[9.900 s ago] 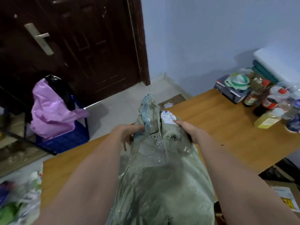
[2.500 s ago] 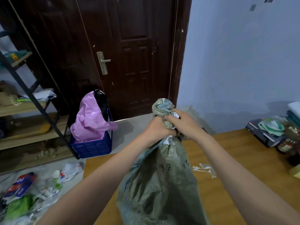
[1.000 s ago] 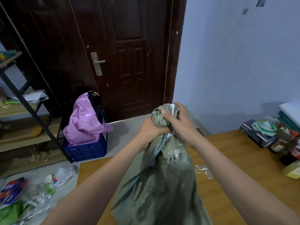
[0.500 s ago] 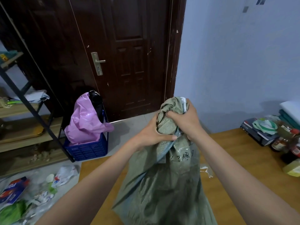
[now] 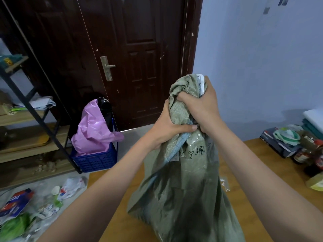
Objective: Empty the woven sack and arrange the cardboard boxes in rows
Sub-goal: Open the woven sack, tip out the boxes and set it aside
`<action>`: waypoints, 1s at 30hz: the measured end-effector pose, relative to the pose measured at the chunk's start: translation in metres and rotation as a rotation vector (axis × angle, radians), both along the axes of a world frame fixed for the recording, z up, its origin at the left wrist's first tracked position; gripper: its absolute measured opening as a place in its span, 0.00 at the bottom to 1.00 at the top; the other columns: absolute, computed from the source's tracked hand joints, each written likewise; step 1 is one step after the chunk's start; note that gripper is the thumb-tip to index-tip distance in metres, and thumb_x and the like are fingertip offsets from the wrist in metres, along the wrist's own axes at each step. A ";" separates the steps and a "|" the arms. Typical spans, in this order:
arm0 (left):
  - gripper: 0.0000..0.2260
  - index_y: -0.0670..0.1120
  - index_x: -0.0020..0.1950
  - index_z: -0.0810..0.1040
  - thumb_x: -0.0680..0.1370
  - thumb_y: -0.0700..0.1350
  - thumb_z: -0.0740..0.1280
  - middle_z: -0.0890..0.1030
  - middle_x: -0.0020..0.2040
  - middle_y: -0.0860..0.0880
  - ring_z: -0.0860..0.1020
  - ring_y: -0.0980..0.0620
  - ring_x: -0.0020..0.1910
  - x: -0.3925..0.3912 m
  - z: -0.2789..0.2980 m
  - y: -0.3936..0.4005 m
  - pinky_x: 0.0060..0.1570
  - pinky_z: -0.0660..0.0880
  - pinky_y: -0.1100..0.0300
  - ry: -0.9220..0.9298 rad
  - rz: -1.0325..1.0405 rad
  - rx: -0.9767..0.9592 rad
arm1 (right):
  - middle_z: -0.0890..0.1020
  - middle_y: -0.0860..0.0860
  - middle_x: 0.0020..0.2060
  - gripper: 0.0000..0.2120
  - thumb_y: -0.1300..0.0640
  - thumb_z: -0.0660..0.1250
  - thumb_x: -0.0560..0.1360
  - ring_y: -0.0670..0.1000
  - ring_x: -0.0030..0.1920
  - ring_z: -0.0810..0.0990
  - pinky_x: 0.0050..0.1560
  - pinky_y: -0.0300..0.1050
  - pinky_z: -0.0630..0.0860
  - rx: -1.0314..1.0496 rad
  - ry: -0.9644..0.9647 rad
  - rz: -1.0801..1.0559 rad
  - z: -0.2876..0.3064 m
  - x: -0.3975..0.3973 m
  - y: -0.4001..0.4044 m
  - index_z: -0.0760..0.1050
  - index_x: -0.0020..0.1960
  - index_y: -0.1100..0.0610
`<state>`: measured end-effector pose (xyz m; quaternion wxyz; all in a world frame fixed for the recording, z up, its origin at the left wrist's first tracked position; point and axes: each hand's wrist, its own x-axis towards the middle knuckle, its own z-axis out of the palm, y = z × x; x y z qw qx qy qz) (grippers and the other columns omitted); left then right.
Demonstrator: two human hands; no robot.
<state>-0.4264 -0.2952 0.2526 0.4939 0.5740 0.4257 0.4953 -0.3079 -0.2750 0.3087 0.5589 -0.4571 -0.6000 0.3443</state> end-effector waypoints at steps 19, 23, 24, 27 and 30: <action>0.40 0.56 0.70 0.61 0.66 0.36 0.78 0.76 0.62 0.48 0.79 0.50 0.61 -0.002 0.015 -0.004 0.60 0.78 0.49 0.001 0.045 -0.024 | 0.81 0.48 0.52 0.23 0.56 0.77 0.67 0.44 0.51 0.83 0.51 0.45 0.82 -0.114 0.092 0.111 0.008 0.007 0.001 0.72 0.58 0.50; 0.39 0.54 0.70 0.62 0.66 0.36 0.77 0.77 0.61 0.48 0.79 0.51 0.60 0.000 0.010 -0.003 0.58 0.79 0.52 -0.016 0.065 -0.027 | 0.81 0.48 0.54 0.24 0.54 0.77 0.68 0.43 0.52 0.82 0.51 0.43 0.82 -0.128 0.091 0.146 0.003 0.010 0.005 0.70 0.60 0.50; 0.38 0.53 0.70 0.62 0.67 0.35 0.77 0.77 0.60 0.48 0.80 0.52 0.58 0.000 0.010 -0.003 0.56 0.79 0.53 -0.023 0.068 -0.033 | 0.81 0.48 0.54 0.25 0.52 0.77 0.68 0.43 0.52 0.82 0.51 0.42 0.82 -0.133 0.069 0.163 0.003 0.010 0.006 0.70 0.61 0.50; 0.35 0.52 0.69 0.63 0.70 0.33 0.75 0.78 0.58 0.48 0.81 0.52 0.56 0.000 0.007 -0.001 0.53 0.80 0.55 -0.033 0.072 -0.052 | 0.80 0.48 0.55 0.27 0.48 0.77 0.69 0.43 0.53 0.82 0.52 0.43 0.82 -0.145 0.013 0.187 -0.001 0.013 0.010 0.69 0.62 0.50; 0.33 0.52 0.68 0.64 0.69 0.34 0.75 0.78 0.59 0.45 0.80 0.48 0.58 0.000 0.003 0.002 0.56 0.80 0.50 -0.033 0.080 -0.061 | 0.81 0.46 0.54 0.25 0.46 0.76 0.69 0.42 0.52 0.82 0.53 0.44 0.81 -0.124 -0.017 0.187 -0.002 0.014 0.014 0.71 0.61 0.49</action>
